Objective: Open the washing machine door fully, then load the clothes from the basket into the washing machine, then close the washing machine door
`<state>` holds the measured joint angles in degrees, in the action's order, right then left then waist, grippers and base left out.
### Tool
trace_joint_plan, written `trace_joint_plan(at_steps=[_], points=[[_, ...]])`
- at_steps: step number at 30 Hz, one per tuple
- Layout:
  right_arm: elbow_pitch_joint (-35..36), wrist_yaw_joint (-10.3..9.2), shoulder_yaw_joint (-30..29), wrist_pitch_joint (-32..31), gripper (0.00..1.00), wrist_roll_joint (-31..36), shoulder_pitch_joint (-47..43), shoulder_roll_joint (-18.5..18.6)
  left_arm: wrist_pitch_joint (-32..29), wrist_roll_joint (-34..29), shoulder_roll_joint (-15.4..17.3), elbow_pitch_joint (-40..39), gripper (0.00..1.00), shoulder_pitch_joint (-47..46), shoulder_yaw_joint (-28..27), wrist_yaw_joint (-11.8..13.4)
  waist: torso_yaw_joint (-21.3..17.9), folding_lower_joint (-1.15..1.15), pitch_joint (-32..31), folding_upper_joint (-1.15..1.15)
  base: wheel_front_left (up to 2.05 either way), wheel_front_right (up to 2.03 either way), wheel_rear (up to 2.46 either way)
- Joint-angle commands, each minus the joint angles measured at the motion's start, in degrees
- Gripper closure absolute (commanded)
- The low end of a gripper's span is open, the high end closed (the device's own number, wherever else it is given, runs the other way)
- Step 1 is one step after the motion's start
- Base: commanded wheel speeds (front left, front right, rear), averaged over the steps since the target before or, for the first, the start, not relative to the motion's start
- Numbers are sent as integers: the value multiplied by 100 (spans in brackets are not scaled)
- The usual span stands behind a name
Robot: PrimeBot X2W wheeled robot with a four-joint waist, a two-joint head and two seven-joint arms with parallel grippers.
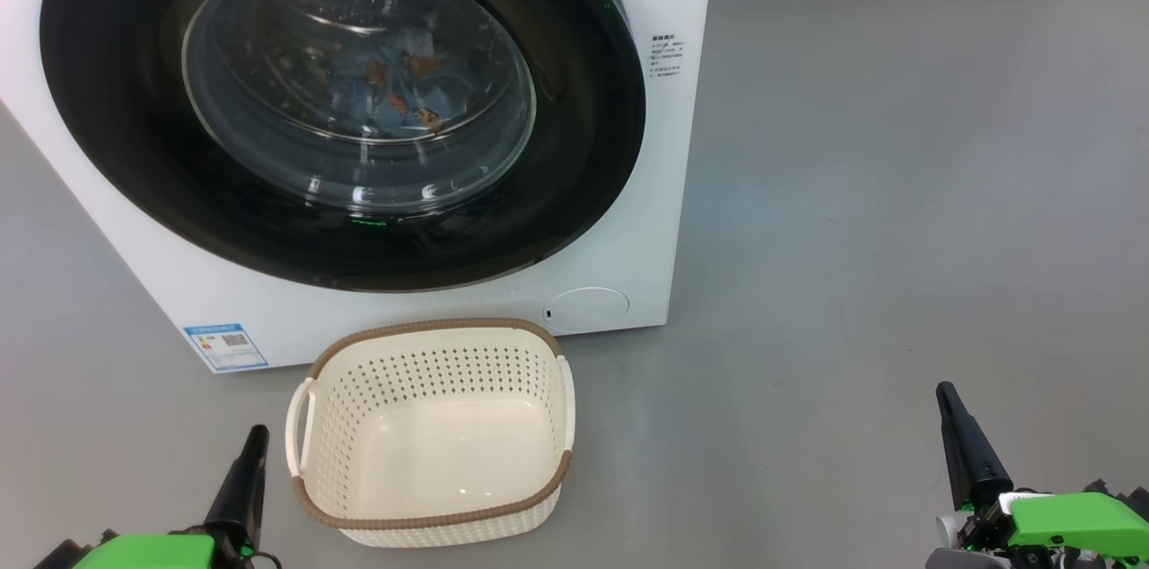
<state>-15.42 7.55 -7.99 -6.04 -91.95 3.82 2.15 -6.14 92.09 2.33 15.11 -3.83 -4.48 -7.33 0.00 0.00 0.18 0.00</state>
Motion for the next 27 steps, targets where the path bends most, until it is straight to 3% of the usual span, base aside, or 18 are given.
trace_joint_plan(at_steps=[1, 27], points=[[140, -6, 148, -44, 100, -22, 236, 73, -31, 11, 62, -107, 100, -235, -200, -15, 0, 0, 0, 0, 0, 0, 0], [140, -6, 148, -44, 100, -22, 236, 73, -34, 8, 59, -107, 100, -236, -204, -15, 0, 0, 0, 0, 0, 0, 0]])
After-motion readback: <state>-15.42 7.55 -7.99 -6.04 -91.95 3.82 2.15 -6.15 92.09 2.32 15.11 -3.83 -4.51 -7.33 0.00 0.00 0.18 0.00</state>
